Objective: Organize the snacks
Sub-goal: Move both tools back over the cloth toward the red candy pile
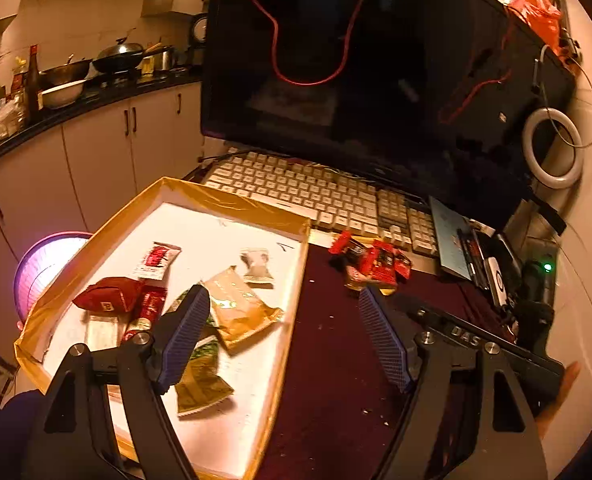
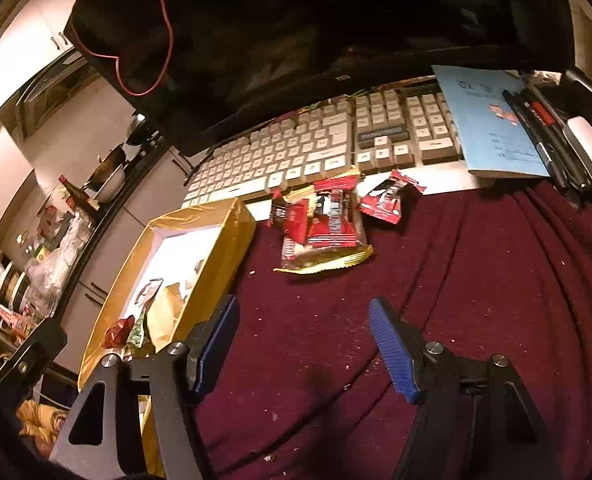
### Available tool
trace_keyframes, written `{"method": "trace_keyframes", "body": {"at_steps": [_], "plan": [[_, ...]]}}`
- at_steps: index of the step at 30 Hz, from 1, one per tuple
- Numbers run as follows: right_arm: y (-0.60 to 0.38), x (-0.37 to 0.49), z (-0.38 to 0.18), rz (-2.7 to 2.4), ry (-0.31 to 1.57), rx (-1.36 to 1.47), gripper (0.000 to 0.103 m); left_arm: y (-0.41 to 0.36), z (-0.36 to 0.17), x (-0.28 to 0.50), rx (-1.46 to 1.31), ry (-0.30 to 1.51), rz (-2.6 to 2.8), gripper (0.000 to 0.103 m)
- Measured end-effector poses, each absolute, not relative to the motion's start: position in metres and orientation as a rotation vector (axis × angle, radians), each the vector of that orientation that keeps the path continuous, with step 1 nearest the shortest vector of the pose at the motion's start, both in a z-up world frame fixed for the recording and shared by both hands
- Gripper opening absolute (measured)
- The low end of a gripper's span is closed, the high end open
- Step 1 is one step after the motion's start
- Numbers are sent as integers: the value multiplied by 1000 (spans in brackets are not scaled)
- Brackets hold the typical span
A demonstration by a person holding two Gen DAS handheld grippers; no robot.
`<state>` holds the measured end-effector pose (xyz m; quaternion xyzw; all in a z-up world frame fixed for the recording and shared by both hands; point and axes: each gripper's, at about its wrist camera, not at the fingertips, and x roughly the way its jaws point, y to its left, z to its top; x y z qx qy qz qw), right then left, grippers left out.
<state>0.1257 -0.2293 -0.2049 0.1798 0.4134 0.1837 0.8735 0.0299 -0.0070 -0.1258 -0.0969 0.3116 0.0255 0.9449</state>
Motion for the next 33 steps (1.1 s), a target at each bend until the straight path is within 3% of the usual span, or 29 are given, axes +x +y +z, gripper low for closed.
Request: {"method": "trace_keyframes", "body": {"at_steps": [33], "plan": [[-255, 127, -212, 290, 885, 398, 70, -38, -156, 57, -194, 749, -56, 77]]}}
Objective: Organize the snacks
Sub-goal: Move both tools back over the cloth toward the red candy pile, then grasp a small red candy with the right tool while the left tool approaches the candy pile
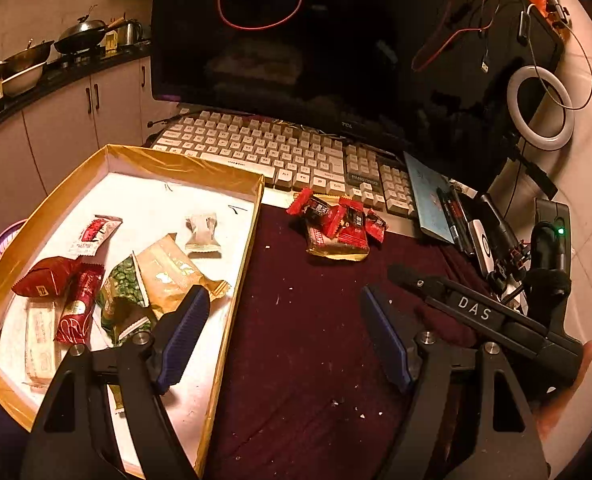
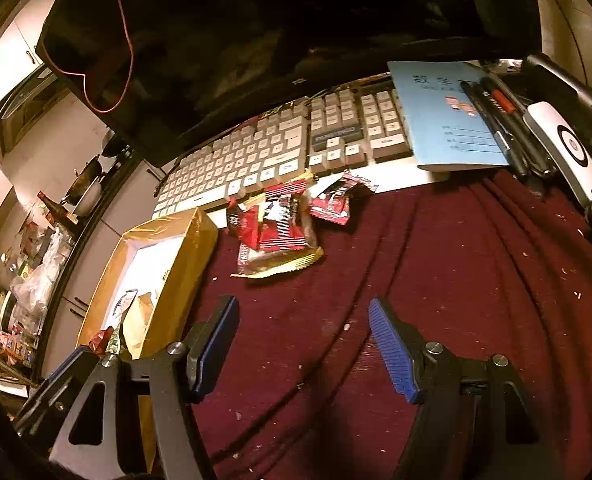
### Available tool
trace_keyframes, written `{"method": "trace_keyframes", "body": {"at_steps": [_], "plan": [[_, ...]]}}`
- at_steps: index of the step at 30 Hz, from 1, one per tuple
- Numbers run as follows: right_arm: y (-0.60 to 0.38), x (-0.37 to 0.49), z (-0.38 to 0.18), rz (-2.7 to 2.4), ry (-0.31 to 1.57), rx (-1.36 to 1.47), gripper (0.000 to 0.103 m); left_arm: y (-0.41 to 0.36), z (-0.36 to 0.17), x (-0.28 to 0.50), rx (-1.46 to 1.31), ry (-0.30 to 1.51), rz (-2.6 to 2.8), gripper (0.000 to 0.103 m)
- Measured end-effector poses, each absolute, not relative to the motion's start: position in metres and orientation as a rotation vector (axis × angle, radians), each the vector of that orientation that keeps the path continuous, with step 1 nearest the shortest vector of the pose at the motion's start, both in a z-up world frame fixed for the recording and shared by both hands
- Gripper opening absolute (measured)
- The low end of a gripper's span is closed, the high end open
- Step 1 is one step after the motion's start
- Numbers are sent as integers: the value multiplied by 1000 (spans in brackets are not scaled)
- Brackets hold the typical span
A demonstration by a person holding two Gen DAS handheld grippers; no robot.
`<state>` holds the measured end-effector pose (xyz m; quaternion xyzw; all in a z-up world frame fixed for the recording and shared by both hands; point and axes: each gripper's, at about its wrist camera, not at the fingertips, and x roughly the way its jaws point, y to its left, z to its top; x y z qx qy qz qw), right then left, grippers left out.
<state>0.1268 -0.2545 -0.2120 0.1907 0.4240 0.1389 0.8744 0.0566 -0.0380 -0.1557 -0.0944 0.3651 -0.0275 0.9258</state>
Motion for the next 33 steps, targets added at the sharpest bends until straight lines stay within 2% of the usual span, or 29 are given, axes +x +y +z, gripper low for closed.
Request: {"method": "trace_keyframes", "body": {"at_steps": [33], "plan": [[-264, 123, -216, 359, 866, 445, 70, -51, -160, 60, -176, 761, -33, 77]]}}
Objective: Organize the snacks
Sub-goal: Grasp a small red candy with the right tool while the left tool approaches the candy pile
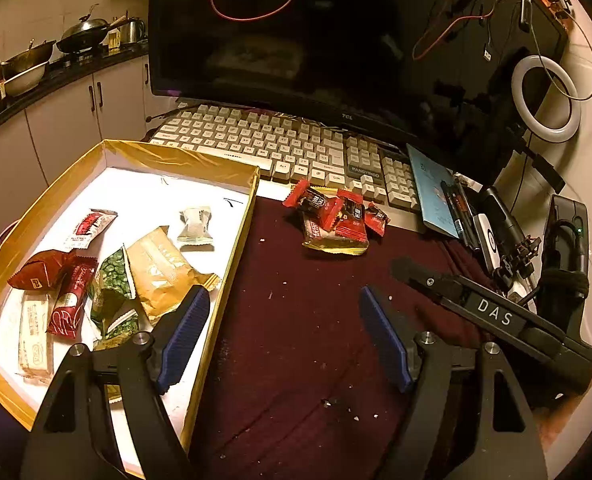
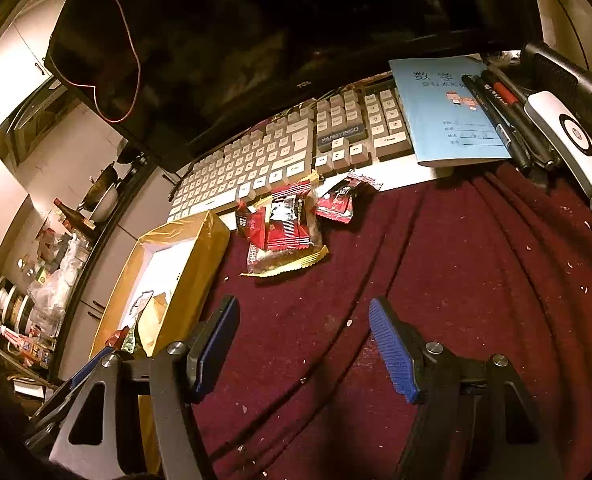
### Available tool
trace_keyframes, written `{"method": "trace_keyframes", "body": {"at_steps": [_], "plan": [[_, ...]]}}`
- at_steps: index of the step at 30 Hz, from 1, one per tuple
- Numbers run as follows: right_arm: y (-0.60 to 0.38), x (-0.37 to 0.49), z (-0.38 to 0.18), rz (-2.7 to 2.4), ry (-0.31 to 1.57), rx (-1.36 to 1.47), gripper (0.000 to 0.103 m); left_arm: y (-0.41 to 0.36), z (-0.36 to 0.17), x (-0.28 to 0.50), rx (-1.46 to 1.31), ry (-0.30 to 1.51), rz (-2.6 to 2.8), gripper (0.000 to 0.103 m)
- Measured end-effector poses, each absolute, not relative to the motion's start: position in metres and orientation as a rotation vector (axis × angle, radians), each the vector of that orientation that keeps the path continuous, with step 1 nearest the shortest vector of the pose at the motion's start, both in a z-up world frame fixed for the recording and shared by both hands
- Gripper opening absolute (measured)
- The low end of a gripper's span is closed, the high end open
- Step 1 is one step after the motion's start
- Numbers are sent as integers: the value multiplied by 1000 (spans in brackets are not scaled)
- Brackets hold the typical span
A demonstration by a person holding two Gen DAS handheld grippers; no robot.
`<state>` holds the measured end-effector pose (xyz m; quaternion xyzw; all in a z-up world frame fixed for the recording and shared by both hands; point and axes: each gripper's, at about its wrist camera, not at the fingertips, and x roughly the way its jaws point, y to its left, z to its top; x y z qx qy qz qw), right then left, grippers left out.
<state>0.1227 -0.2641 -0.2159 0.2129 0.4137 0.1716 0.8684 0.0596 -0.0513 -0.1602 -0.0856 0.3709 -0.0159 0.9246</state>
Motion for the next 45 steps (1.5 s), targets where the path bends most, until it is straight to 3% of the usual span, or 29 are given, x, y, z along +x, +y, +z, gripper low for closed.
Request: {"method": "trace_keyframes", "body": {"at_steps": [16, 22, 24, 28, 32, 36, 45], "plan": [[-273, 175, -207, 354, 933, 401, 67, -11, -161, 90, -380, 847, -102, 77], [-269, 231, -228, 213, 1037, 451, 51, -22, -163, 92, -344, 857, -84, 77], [-267, 243, -236, 183, 1068, 472, 40, -23, -162, 94, -340, 858, -75, 77], [-257, 258, -239, 137, 1069, 430, 40, -30, -161, 95, -319, 865, -70, 77], [-238, 261, -237, 100, 1060, 296, 23, -32, -160, 91, -311, 851, -58, 77], [-229, 251, -235, 92, 1043, 222, 17, -35, -161, 92, -301, 855, -60, 77], [-283, 184, -224, 192, 987, 393, 16, -45, -162, 109, -291, 871, -87, 77]]}}
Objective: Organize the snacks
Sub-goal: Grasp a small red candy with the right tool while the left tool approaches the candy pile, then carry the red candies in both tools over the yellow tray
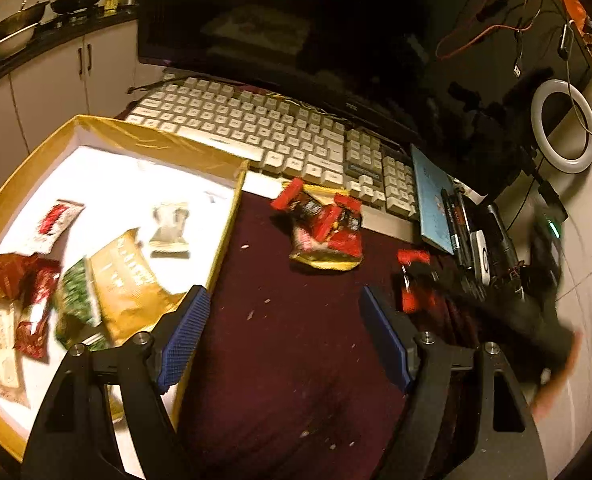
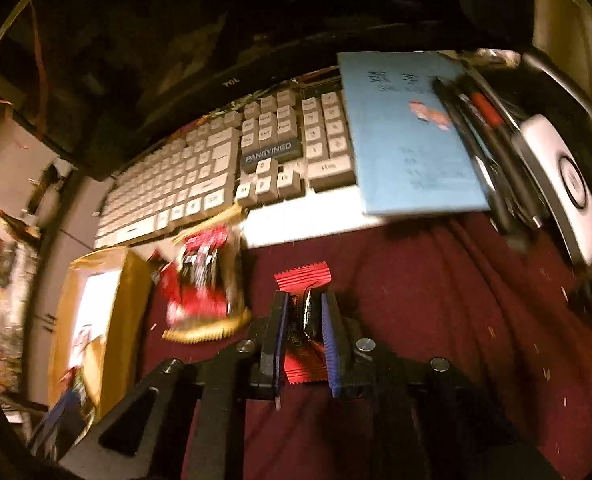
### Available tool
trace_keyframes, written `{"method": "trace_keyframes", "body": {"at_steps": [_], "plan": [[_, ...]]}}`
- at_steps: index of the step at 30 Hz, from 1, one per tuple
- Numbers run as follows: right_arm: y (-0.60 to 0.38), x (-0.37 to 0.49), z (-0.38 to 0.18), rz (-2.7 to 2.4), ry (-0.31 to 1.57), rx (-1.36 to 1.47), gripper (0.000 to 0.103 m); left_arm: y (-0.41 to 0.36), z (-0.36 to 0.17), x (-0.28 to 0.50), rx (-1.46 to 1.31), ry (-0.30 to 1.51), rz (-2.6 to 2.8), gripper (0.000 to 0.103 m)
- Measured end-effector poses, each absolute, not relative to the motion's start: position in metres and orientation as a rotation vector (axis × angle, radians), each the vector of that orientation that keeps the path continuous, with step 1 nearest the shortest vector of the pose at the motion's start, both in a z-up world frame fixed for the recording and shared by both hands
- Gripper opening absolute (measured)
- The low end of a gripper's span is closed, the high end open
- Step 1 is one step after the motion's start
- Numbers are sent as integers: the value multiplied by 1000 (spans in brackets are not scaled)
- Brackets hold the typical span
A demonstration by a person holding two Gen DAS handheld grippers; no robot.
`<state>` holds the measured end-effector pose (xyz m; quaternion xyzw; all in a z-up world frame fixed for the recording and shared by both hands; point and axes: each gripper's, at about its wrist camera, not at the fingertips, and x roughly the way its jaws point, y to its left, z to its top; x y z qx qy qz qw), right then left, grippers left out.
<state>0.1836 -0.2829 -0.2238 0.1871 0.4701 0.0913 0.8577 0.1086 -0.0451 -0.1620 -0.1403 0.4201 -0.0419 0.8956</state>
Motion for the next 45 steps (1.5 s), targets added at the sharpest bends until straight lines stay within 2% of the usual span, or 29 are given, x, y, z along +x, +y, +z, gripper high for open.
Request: {"method": "trace_keyframes", "body": {"at_steps": [8, 12, 16, 17, 18, 20, 22, 23, 24, 34, 45], "plan": [[-320, 158, -234, 219, 878, 485, 16, -92, -174, 170, -225, 910, -191, 76], [-327, 160, -242, 228, 890, 511, 16, -117, -179, 196, -155, 906, -177, 67], [-329, 163, -246, 222, 900, 525, 16, -145, -190, 215, -49, 925, -116, 67], [-329, 164, -247, 229, 909, 532, 16, -150, -194, 218, -24, 939, -106, 62], [-330, 165, -249, 236, 916, 539, 16, -155, -200, 223, 16, 959, -73, 52], [-329, 165, -250, 242, 921, 543, 16, -159, -207, 227, 72, 955, 2, 48], [-328, 163, -249, 248, 916, 535, 16, -161, -210, 224, 105, 934, 43, 37], [-327, 163, -249, 252, 913, 533, 16, -162, -210, 221, 111, 928, 35, 27], [-326, 163, -248, 256, 912, 530, 16, -162, -209, 216, 109, 928, 14, 24], [-325, 162, -247, 255, 886, 511, 16, -127, -200, 152, -195, 927, -210, 23], [-298, 135, -205, 381, 748, 456, 16, -27, -135, 47, -403, 706, -215, 23]]}}
